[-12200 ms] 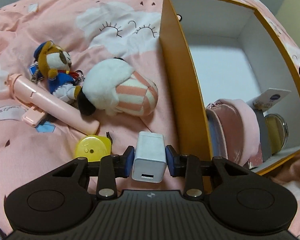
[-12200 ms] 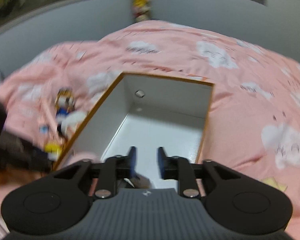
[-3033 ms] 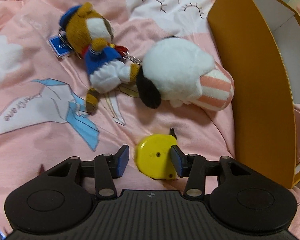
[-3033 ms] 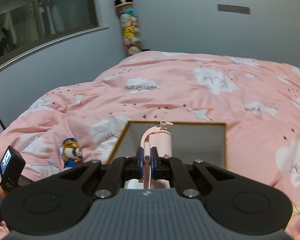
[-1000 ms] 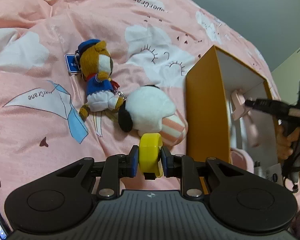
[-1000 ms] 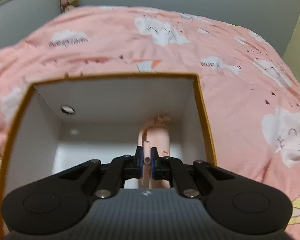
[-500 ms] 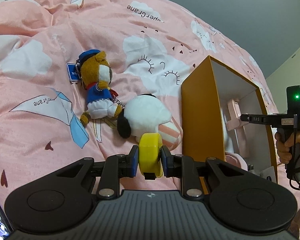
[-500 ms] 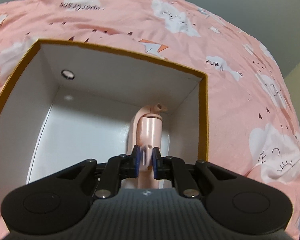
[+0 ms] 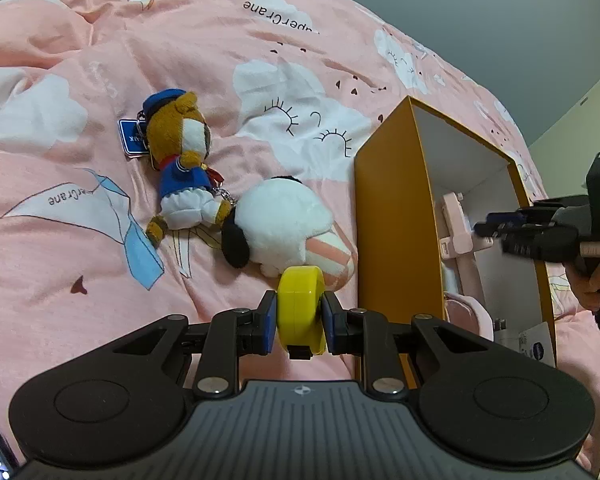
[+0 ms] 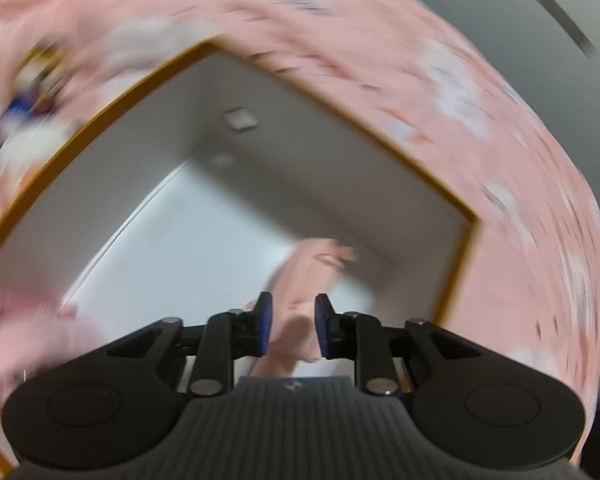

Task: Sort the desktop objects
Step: 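Lower the selfie stick into the box and open the right gripper, then carry the yellow tape measure over the box with the left gripper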

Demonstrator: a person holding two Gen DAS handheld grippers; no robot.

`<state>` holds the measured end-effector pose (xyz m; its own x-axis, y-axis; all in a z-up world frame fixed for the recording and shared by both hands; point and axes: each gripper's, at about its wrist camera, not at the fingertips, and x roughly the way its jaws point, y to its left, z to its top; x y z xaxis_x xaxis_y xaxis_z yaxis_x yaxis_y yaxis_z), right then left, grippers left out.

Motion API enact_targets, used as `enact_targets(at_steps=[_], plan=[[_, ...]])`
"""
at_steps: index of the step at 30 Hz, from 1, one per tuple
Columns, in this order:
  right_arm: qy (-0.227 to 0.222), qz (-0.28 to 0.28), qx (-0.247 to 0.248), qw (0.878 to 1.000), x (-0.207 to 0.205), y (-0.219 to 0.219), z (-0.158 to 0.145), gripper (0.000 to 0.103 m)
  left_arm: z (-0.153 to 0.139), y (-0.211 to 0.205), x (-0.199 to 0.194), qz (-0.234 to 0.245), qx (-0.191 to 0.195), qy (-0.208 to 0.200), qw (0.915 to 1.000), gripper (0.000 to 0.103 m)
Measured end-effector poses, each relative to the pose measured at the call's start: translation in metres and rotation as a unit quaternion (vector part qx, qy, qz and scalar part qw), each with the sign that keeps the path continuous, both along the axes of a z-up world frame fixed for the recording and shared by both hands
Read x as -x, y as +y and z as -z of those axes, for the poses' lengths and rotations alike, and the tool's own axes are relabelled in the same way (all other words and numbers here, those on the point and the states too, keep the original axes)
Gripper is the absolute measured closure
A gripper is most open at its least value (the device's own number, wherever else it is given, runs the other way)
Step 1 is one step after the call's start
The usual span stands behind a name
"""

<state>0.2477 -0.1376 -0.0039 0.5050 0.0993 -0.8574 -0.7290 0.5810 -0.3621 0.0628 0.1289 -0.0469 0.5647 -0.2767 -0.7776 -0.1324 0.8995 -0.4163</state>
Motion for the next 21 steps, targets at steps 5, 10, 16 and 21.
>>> enact_targets(at_steps=[5, 10, 16, 21], plan=[[-0.02, -0.16, 0.091, 0.983, 0.023, 0.008, 0.024, 0.071, -0.003, -0.002, 0.001, 0.001, -0.003, -0.003, 1.0, 0.077], [-0.022, -0.218, 0.14, 0.966, 0.021, 0.01, 0.039, 0.068, -0.003, -0.003, -0.001, 0.001, -0.004, -0.002, 1.0, 0.079], [-0.033, -0.225, 0.155, 0.961, 0.02, 0.011, 0.045, 0.067, 0.002, -0.001, -0.003, -0.002, -0.001, 0.009, 1.0, 0.079], [-0.047, -0.198, 0.176, 0.963, 0.01, 0.012, 0.049, 0.07, -0.003, -0.002, -0.001, 0.001, 0.002, 0.0, 1.0, 0.079]])
